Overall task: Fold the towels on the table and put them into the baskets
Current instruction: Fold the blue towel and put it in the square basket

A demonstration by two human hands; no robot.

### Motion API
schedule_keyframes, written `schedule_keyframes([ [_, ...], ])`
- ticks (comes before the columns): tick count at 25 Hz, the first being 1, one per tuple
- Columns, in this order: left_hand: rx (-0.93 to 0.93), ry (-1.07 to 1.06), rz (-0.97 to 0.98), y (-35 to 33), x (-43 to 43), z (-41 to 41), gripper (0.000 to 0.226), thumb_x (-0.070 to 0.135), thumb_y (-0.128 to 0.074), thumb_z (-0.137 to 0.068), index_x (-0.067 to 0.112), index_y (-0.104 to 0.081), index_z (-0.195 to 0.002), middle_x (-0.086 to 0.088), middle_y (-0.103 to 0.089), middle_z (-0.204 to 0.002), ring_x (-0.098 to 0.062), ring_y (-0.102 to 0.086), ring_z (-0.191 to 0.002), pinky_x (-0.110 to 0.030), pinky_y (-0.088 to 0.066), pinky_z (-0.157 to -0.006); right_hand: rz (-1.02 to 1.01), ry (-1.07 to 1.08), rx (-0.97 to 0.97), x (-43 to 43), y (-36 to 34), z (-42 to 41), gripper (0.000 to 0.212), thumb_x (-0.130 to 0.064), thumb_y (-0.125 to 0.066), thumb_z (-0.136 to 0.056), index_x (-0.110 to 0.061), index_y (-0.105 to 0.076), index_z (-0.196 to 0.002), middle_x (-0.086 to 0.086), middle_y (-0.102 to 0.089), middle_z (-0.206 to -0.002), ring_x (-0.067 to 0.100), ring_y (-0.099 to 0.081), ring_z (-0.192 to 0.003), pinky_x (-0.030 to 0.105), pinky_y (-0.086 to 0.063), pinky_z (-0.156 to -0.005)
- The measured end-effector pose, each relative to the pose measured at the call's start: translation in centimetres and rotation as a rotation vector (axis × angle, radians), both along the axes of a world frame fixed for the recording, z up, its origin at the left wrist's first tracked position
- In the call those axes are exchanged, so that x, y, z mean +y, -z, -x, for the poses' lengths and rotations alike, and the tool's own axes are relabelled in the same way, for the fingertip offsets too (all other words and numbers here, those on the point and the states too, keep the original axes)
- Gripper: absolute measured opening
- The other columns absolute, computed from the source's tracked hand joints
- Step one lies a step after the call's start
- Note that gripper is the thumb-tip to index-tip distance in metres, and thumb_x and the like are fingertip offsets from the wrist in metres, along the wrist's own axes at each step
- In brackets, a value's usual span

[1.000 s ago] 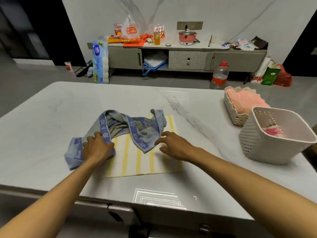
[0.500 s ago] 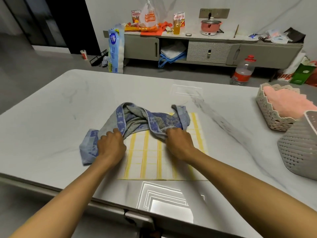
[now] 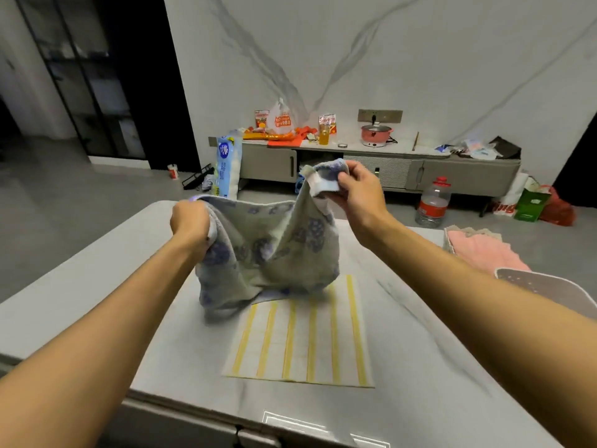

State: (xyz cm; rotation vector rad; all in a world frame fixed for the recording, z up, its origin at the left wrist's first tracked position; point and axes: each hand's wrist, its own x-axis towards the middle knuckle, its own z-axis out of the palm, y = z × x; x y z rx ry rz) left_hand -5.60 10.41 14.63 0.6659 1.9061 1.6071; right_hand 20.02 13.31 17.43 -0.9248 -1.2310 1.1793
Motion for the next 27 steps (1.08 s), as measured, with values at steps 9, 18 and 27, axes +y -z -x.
schedule_keyframes([
  [9, -0.097, 0.579, -0.369, -13.2, -13.5, -10.8, 0.026, -0.016, -0.043, -0.075, 0.007, -0.053, -0.071, -0.005, -0.051, -0.060, -0.012, -0.055, -0.054, -0.020, -0.045, -0.049, -0.250, 0.185, 0.278, -14.7, -14.6, -9.7, 0.022, -0.001, -0.045, -0.099, -0.013, -0.062, -0.102, 0.006, -0.065, -0.095, 0.015, -0.062, -0.082, 0.025, -0.055, -0.068],
  [18, -0.298, 0.755, -0.133, -2.4, -13.1, -19.5, 0.022, -0.015, -0.053, -0.081, 0.005, -0.063, -0.078, -0.004, -0.058, -0.074, -0.010, -0.054, -0.069, -0.016, -0.040, -0.058, -0.068, 0.381, 0.141, -18.6, -4.2, -19.4, 0.026, -0.001, -0.057, -0.089, -0.024, -0.061, -0.098, 0.012, -0.068, -0.098, 0.020, -0.063, -0.079, 0.040, -0.055, -0.077],
  [27, -0.193, 0.662, -0.044, 15.3, -8.3, -23.5, 0.023, -0.003, -0.055, -0.085, 0.002, -0.075, -0.094, -0.010, -0.076, -0.095, -0.018, -0.069, -0.087, -0.028, -0.053, -0.079, 0.161, 0.148, -0.232, -13.4, 16.7, -18.7, 0.042, 0.011, -0.056, -0.080, -0.019, -0.070, -0.105, 0.003, -0.072, -0.103, 0.013, -0.065, -0.091, 0.026, -0.055, -0.081],
])
